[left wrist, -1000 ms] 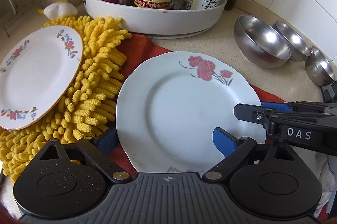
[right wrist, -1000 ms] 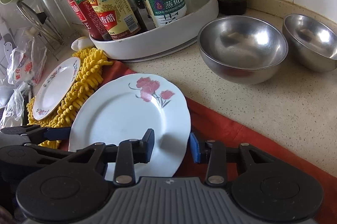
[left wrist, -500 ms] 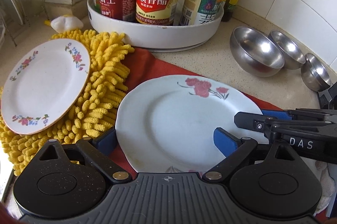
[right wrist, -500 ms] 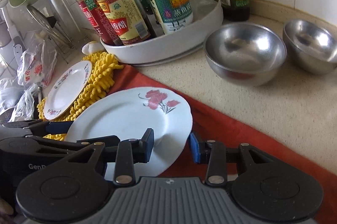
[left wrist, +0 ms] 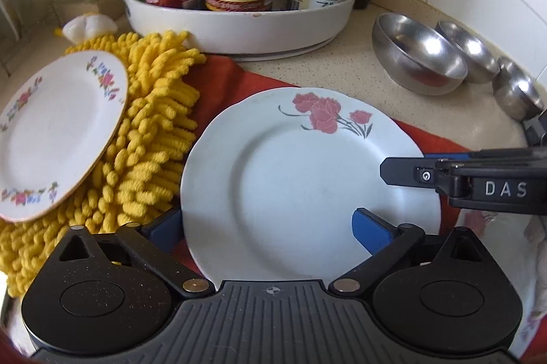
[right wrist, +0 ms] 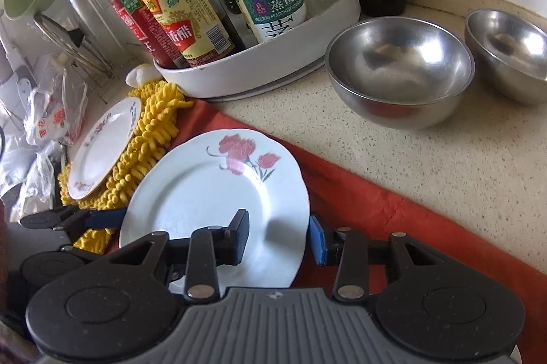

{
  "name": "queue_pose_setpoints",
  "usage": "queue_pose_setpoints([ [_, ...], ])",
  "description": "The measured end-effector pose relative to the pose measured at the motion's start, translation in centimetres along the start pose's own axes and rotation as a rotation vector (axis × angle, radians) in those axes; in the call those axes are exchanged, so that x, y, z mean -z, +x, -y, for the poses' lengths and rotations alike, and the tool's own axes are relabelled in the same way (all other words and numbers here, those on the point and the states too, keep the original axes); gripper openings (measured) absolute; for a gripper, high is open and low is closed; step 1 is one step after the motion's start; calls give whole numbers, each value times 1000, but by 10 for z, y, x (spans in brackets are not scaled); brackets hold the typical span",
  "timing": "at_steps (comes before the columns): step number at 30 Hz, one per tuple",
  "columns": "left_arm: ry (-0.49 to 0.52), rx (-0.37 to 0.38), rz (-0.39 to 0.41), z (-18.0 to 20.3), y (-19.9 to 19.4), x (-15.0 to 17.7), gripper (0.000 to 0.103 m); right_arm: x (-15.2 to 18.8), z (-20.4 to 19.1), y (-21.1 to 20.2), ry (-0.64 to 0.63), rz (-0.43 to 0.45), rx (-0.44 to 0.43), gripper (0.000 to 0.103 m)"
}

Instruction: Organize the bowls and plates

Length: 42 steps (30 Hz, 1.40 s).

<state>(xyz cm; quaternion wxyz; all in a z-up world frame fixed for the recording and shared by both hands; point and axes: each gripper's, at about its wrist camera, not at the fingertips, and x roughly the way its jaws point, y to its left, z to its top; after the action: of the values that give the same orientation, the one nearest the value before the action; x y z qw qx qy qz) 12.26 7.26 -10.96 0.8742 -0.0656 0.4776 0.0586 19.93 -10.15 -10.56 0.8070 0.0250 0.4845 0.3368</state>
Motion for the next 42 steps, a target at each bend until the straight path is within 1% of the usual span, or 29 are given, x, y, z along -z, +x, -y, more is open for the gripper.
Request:
queue_pose_setpoints([
  [2,-9,-8,8,0,1,-1,103,2,-2,-1,-26,6,8,38],
  [5,-7,-8,2,-2,-1,-3,100,4,0,-4,-10,6,-4,37],
  [10,5,-24,18,2,-9,-4,99,5,-2,-14,-27,38,-12,37],
  [19,13,-22,63,8,-33,-5,99,10,-5,-43,-24,77,-26,37],
  [23,31,-8,79,16,-44,-5,99,17,-4,-63,-9,101,-20,37],
  [29,91,20,87,37,-53,0,99,32,2,-89,31,130,11,37],
  [34,141,49,76,53,-56,6,99,49,10,-109,69,138,32,37],
  [42,245,133,23,96,-47,25,99,84,43,-133,181,122,117,37],
])
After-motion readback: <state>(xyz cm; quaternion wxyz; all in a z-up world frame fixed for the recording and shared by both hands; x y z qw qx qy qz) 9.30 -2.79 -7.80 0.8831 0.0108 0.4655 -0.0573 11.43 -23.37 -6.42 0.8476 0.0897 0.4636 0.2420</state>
